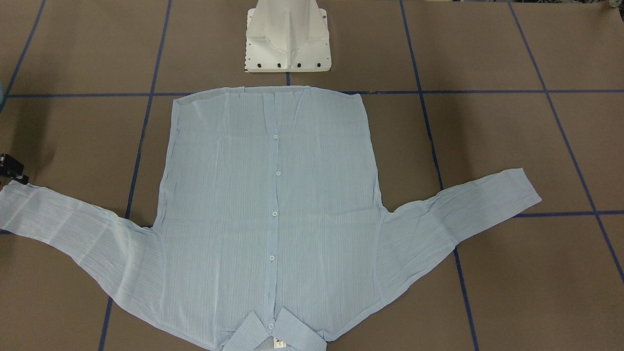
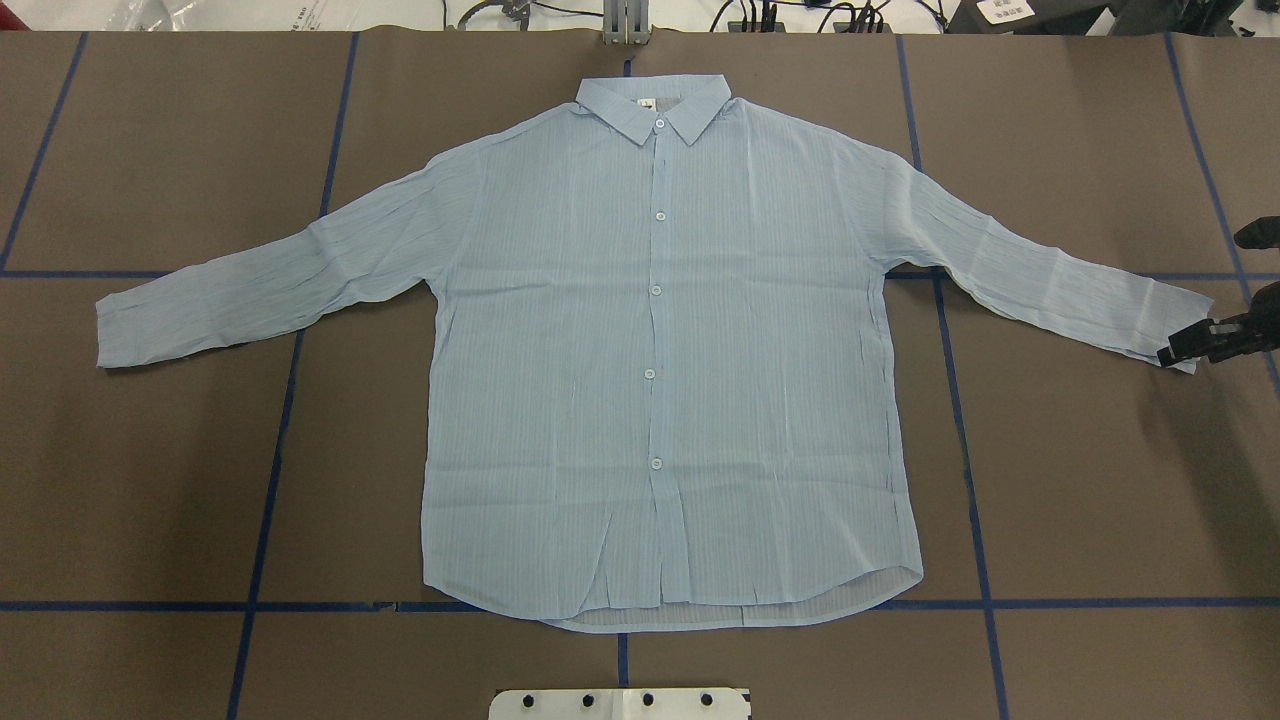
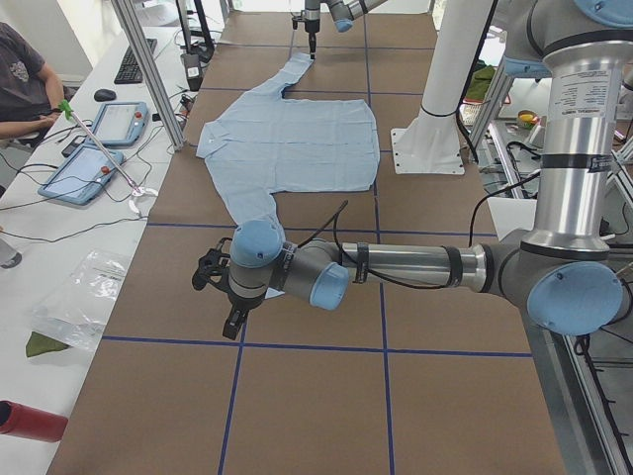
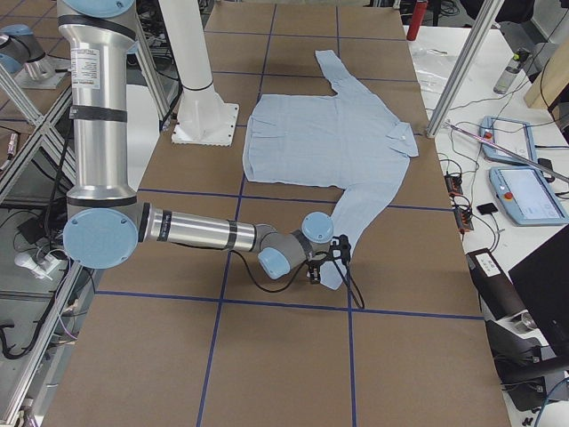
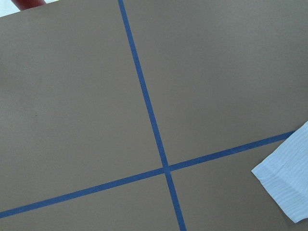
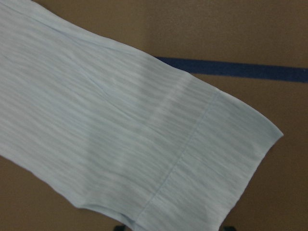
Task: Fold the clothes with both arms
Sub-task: 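Lower the right gripper onto the sleeve cuff nearest it and grasp, then lift the cuff with the right gripper and carry it across the shirt, then lay the sleeve across the chest with the right gripper and release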
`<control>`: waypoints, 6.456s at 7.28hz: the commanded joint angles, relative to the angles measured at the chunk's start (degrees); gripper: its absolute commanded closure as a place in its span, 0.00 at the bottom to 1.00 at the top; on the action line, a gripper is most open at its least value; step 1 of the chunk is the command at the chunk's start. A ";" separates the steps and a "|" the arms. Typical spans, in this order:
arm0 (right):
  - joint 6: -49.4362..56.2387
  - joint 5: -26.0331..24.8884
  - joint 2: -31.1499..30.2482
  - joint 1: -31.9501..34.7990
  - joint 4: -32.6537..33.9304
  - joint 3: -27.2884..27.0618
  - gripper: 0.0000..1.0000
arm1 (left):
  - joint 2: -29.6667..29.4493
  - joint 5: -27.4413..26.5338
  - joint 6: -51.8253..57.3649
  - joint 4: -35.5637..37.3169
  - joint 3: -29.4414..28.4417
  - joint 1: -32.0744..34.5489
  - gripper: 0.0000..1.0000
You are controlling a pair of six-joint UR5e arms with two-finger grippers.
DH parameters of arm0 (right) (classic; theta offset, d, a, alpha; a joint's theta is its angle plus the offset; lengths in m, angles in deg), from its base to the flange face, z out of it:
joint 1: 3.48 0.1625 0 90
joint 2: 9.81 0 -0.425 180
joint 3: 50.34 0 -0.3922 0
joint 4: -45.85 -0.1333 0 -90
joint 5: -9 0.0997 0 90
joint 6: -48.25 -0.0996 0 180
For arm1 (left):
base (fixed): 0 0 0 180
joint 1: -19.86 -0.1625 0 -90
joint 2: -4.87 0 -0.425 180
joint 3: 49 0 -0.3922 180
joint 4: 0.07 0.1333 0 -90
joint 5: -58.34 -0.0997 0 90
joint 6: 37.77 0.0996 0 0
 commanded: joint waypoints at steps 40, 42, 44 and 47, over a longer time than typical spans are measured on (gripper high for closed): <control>-11.58 -31.94 67.67 -33.45 16.01 24.05 0.00 | 0.44 6.07 0.00 -0.17 -3.81 0.00 0.00; -22.41 -31.24 65.06 -33.36 16.01 21.79 0.00 | 0.44 6.07 -0.44 -0.26 -3.89 0.00 0.00; -40.15 -30.27 58.12 -33.54 16.09 15.46 0.01 | 0.44 6.07 -0.44 -0.26 -3.89 0.00 0.00; -56.47 -30.36 58.61 -34.06 21.35 13.86 0.04 | 0.44 6.07 -0.35 -0.35 -4.33 0.00 0.00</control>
